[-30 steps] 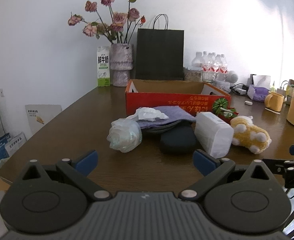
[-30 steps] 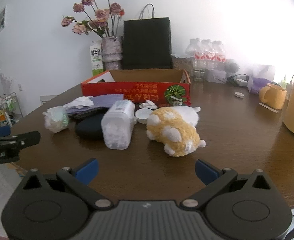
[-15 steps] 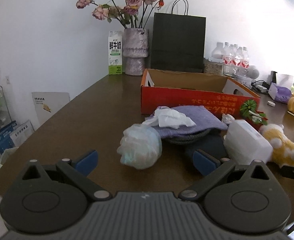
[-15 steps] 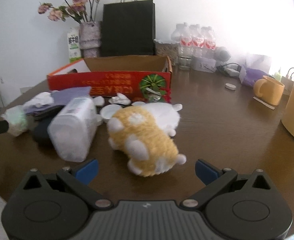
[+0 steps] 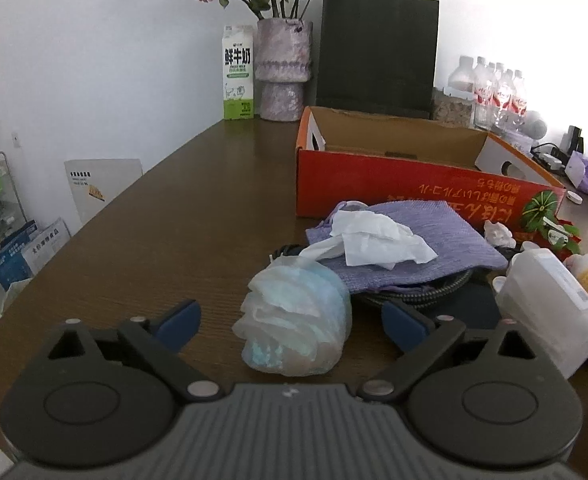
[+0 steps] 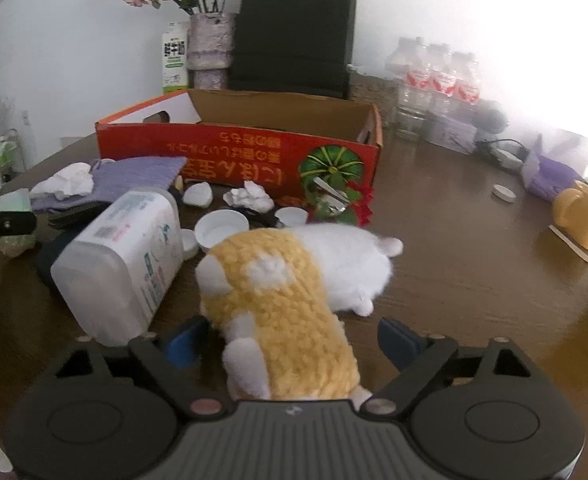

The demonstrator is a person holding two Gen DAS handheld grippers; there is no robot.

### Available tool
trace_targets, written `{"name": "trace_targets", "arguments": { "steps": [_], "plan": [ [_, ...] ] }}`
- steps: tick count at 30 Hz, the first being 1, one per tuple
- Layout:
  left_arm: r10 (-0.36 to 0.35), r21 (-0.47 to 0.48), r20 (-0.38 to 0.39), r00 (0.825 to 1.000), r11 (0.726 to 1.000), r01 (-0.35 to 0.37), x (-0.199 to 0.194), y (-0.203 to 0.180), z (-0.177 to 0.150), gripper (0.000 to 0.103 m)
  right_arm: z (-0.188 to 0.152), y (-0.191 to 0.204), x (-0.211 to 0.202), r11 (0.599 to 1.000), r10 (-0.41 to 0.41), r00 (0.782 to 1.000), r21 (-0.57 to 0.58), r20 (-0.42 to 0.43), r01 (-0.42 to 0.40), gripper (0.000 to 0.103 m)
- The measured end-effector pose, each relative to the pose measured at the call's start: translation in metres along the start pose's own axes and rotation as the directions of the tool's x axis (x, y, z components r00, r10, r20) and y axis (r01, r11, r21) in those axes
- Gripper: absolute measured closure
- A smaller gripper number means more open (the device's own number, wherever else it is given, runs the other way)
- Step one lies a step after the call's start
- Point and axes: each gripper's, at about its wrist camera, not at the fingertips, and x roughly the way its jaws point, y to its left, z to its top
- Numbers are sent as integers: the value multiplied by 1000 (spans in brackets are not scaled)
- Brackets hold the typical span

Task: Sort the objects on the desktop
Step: 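Grasp the yellow-white plush toy with the right gripper while the left grasps the plastic bag, then carry plush toy and plastic bag into the cardboard box and release both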

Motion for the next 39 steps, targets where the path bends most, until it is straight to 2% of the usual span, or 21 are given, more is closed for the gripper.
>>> {"name": "trace_targets", "arguments": {
  "steps": [2, 3, 6, 8, 9, 11, 18, 24, 28, 33, 37, 39],
  "plan": [
    [-10, 6, -6, 1000, 1000, 10, 1, 0, 0, 10, 2, -1, 1, 1000, 16, 1000, -6, 0, -16, 21],
    [-13, 8, -7, 1000, 1000, 13, 2, 0, 0, 17, 3, 0, 1, 1000, 24, 1000, -9, 0, -24, 23],
    [-35, 3, -24, 999, 999, 35, 6, 1, -1, 33, 3, 1, 2, 998, 57, 998, -15, -5, -57, 38],
    [-51, -4, -36, 998, 999, 50, 9, 2, -2, 44, 2, 1, 3, 998, 69, 998, -15, -10, -69, 53],
    [-63, -12, -42, 997, 998, 63, 10, 3, -3, 52, 1, 1, 3, 997, 73, 997, -14, -10, -73, 54],
    [-71, -25, -40, 997, 997, 70, 9, 5, -4, 56, 0, 0, 0, 997, 77, 997, -4, -1, -77, 55],
    [-63, -29, -18, 998, 998, 62, -9, 11, -6, 58, -3, 3, -16, 997, 81, 996, 9, 37, -81, 56],
    [-66, -18, 52, 996, 998, 67, -35, 17, 8, 58, 5, 5, -35, 997, 72, 993, -14, 96, -71, 56],
    [-86, 34, 135, 987, 996, 82, -46, 13, 39, 58, 28, 5, -45, 996, 72, 984, -61, 162, -63, 56],
    [-128, 106, 222, 967, 989, 107, -43, -9, 92, 58, 78, 4, -46, 992, 69, 963, -117, 260, -39, 56],
    [-165, 105, 245, 955, 984, 143, -27, -29, 136, 58, 123, 6, -31, 991, 70, 950, -130, 303, -32, 56],
    [-176, 96, 234, 956, 983, 157, -12, -40, 159, 58, 146, 8, -18, 991, 76, 949, -129, 306, -38, 56]
  ]
}}
